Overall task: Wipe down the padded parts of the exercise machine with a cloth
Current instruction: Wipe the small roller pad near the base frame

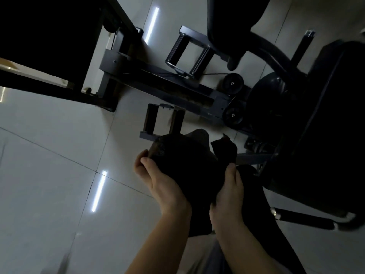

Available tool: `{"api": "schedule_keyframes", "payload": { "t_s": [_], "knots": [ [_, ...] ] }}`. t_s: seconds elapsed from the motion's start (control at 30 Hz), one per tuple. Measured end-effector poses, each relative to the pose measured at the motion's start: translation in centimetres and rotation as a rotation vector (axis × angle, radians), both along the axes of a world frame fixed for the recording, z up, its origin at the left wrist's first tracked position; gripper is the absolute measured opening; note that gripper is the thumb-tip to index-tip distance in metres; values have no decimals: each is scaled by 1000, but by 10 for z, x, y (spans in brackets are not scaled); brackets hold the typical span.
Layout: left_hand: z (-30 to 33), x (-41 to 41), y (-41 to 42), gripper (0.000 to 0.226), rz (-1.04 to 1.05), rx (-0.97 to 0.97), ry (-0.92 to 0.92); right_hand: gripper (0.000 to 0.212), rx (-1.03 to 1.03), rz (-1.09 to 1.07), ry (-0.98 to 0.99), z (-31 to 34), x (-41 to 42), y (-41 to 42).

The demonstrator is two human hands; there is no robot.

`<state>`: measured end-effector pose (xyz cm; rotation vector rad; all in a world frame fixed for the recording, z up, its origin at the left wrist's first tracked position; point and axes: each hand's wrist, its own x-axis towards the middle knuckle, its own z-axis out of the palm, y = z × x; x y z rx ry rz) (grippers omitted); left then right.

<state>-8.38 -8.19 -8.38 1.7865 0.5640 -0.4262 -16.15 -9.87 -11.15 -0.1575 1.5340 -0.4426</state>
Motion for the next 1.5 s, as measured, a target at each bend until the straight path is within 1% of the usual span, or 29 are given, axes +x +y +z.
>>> {"api": "schedule_keyframes", "payload": {
  "t_s": [0.07, 0.1, 0.13, 0.17, 0.23, 0.27, 0.3, 0.37, 0.4, 0.47, 0.53, 0.57, 0.6, 0.63, 0.67, 0.7, 0.73, 0.77, 0.8, 0.87, 0.93, 1.0, 1.07, 1.17, 1.23, 1.33, 1.4, 1.43, 1.5],
  "knots": [
    [5, 5, 3, 19, -25, -72, 68, 37, -183, 155, 70, 22, 4, 6],
    [6, 8, 5, 20, -40, -119, 107, 40, -304, 250, 128, 30, 7, 9],
    [9, 12, 6, 20, -51, -176, 141, 42, -475, 371, 210, 36, 11, 11],
    [10, 15, 8, 20, -53, -226, 164, 42, -691, 533, 290, 39, 16, 13],
    [12, 19, 10, 21, -64, -281, 192, 41, -1114, 931, 446, 34, 27, 14],
    [13, 20, 11, 23, -76, -297, 206, 42, -1244, 1094, 504, 30, 35, 9],
    [13, 22, 12, 26, -87, -321, 224, 43, -1303, 1231, 533, 28, 46, 2],
    [15, 25, 11, 35, -68, -425, 310, 43, -1335, 1453, 497, 28, 76, -14],
    [16, 26, 10, 37, -47, -461, 348, 40, -1352, 1541, 454, 28, 91, -20],
    [15, 30, 9, 40, -56, -446, 378, 33, -1367, 1652, 395, 30, 111, -31],
    [9, 36, 8, 39, -121, -344, 369, 31, -1269, 1634, 311, 33, 107, -45],
    [5, 39, 7, 37, -167, -262, 327, 32, -1162, 1597, 213, 34, 97, -53],
    [0, 43, 6, 33, -236, -166, 237, 33, -1026, 1544, 70, 34, 84, -62],
    [-4, 47, 5, 32, -345, -56, 101, 35, -850, 1496, -76, 32, 69, -70],
    [-9, 51, 3, 35, -500, 74, -80, 36, -682, 1462, -173, 24, 54, -77],
    [-11, 56, 1, 36, -664, 211, -277, 37, -553, 1475, -192, 13, 41, -82],
    [-15, 59, 0, 36, -809, 311, -458, 38, -448, 1506, -140, -3, 31, -85],
    [-18, 61, 0, 34, -913, 359, -580, 40, -349, 1543, -74, -17, 23, -85],
    [-23, 62, 0, 33, -967, 375, -634, 41, -233, 1527, -56, -32, 21, -85],
    [-20, 64, 3, 29, -943, 342, -617, 42, -60, 1437, -99, -45, 27, -84],
    [-24, 67, 5, 25, -918, 300, -601, 42, -24, 1467, -119, -71, 47, -90],
    [-26, 70, 6, 23, -940, 252, -603, 42, -35, 1476, -120, -95, 70, -97],
    [-27, 72, 6, 22, -964, 245, -599, 44, -13, 1474, -136, -122, 80, -98],
    [-24, 74, 3, 22, -1010, 269, -590, 46, 26, 1504, -162, -142, 73, -97],
    [-21, 77, -1, 23, -1052, 258, -584, 49, -12, 1464, -199, -139, 57, -93],
    [-19, 85, -6, 26, -1060, 254, -579, 50, -139, 1355, -289, -95, 44, -83],
    [-19, 88, -9, 30, -1087, 266, -564, 44, -310, 1214, -320, -48, 44, -73],
    [-18, 90, -9, 32, -1101, 265, -558, 40, -326, 1105, -360, -20, 49, -72],
    [-19, 93, -9, 38, -1126, 249, -568, 33, -368, 1022, -486, 22, 57, -73]
  ]
}}
